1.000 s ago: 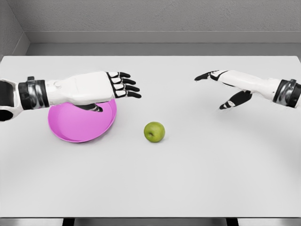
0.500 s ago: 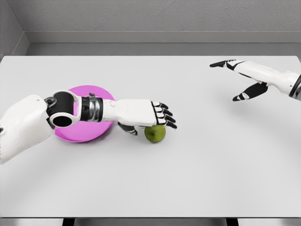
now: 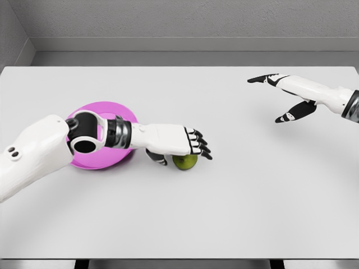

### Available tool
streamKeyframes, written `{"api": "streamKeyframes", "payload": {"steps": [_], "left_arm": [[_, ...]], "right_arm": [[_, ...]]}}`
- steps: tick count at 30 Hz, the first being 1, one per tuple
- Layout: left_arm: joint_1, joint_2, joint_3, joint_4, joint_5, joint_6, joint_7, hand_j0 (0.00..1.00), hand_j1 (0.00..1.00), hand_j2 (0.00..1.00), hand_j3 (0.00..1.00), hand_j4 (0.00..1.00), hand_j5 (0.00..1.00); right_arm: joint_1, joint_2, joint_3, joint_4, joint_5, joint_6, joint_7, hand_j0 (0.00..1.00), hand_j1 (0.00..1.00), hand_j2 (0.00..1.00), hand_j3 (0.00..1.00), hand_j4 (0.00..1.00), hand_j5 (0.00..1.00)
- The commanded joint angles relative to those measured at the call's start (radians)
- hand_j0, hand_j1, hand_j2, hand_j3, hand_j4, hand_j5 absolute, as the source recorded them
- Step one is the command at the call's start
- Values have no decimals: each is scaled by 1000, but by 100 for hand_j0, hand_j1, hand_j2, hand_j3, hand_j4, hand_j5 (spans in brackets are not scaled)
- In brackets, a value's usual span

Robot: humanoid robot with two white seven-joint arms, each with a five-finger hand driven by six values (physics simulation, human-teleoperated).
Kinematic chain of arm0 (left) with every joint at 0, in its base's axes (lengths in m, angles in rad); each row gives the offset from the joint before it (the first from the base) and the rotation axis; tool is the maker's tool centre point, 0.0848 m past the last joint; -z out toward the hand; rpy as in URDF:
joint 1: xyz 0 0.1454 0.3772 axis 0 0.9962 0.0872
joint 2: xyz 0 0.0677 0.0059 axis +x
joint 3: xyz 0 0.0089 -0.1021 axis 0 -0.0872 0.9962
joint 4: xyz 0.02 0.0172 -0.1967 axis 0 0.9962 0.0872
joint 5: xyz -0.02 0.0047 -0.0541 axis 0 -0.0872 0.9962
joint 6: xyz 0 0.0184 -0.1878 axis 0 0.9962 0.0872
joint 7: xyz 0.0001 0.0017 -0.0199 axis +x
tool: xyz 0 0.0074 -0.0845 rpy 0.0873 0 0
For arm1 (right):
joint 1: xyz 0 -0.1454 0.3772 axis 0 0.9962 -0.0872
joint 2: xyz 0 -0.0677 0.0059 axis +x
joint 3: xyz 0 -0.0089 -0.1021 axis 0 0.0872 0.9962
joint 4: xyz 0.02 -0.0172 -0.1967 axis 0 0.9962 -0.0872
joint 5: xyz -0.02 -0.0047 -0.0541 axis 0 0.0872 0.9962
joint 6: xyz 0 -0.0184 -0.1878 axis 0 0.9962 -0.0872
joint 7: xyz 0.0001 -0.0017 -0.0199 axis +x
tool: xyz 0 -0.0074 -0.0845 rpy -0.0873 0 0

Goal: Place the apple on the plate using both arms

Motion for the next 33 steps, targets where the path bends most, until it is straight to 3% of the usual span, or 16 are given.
{"api": "streamKeyframes", "payload": {"steps": [1,6,11,14,22,26,29,33], "left_arm": [[-2,0,-7,0,5,2,-1,86,86,86,86,86,86],[-2,0,-10,0,4,2,-8,82,82,82,82,82,82],[-2,0,-13,0,2,2,-36,70,70,70,70,70,70],[-2,0,-13,0,2,2,-36,55,55,55,55,55,55],[-9,-2,-13,-5,2,2,-36,49,49,49,49,49,49],[-28,21,-10,-87,12,2,-35,43,43,43,43,43,43],[-57,132,16,-166,85,2,-31,38,38,38,38,38,38],[-55,363,151,-184,150,2,-30,38,38,38,38,38,38]], "right_arm": [[0,-1,0,-1,-7,3,0,100,100,100,100,100,100],[-2,1,0,-1,-7,3,0,100,100,100,100,100,100],[-2,1,0,-1,-9,3,0,100,100,100,100,100,100],[-2,1,0,-1,-7,3,0,100,100,100,100,100,100],[0,1,0,1,-9,3,0,100,100,100,100,100,100],[-2,-1,0,1,-9,3,0,100,100,100,100,100,100],[-2,1,0,1,-7,3,0,100,100,100,100,100,100],[-3,1,0,1,-7,3,0,100,100,100,100,100,100]]}}
